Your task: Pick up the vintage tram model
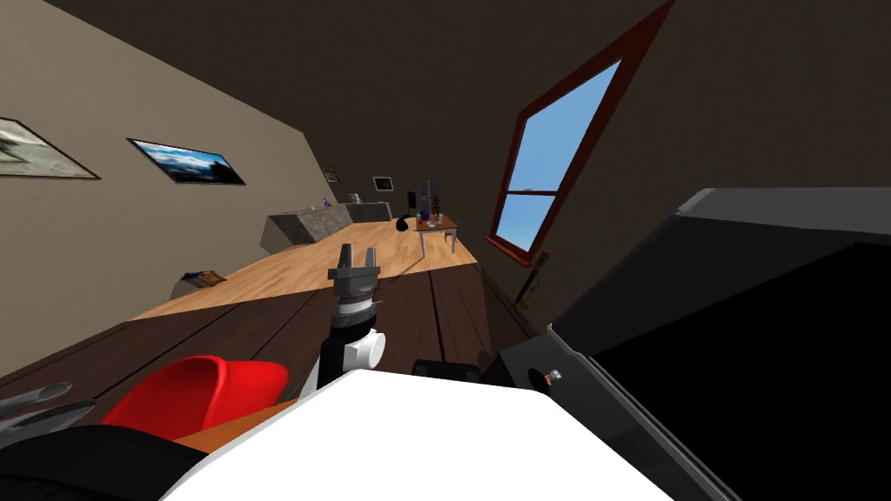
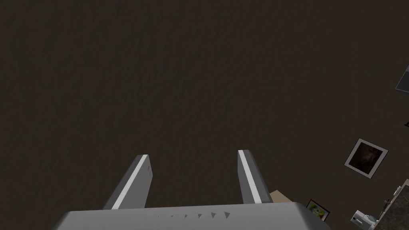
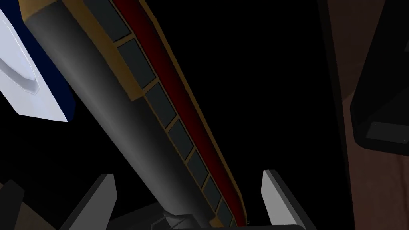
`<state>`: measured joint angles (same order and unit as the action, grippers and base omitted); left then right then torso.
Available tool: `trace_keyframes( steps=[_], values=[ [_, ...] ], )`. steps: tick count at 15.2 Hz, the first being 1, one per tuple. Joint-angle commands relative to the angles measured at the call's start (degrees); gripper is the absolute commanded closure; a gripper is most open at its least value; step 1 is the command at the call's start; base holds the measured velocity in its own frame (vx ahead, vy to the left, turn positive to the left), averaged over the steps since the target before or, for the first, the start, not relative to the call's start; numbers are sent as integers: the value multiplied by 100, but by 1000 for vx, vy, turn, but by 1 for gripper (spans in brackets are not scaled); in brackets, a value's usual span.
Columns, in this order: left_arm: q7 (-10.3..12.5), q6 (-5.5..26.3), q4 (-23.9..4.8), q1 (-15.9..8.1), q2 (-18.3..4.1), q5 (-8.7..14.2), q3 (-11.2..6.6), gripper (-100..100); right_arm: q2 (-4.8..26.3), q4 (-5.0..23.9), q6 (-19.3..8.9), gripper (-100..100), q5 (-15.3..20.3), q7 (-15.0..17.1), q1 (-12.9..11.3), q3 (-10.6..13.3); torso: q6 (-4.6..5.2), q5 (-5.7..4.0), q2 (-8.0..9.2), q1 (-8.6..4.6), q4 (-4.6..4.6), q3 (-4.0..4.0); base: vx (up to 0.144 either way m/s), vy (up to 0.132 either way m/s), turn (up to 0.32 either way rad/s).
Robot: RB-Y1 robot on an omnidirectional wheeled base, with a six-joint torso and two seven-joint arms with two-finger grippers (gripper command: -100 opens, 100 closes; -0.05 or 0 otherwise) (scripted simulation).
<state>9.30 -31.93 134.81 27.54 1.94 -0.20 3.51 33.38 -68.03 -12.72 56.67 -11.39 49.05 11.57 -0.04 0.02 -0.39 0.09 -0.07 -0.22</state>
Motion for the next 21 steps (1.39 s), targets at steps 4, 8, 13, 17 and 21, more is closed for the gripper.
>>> trace_keyframes(
  steps=[4,8,13,17,21],
  values=[
    [0,0,0,0,0,0,0,0,-29,347,-303,-100,276,-65,154,349,4,2,8,7,0,3,90,-35,214],
    [0,0,0,0,0,0,0,0,-90,429,-361,-100,381,-71,192,428,5,3,21,11,3,11,52,-28,124],
    [0,0,0,-1,1,0,0,0,-312,935,-380,-100,237,-198,-300,488,-1,-22,77,-40,23,47,-61,-32,59],
    [0,0,0,-1,1,0,0,0,-328,952,-410,100,147,-265,-353,528,-3,-54,86,-110,32,56,-40,-19,23],
    [0,0,0,0,1,0,0,0,-337,944,-393,100,144,-261,-351,535,-5,-52,74,-117,29,49,-1,1,-1]
  ],
)
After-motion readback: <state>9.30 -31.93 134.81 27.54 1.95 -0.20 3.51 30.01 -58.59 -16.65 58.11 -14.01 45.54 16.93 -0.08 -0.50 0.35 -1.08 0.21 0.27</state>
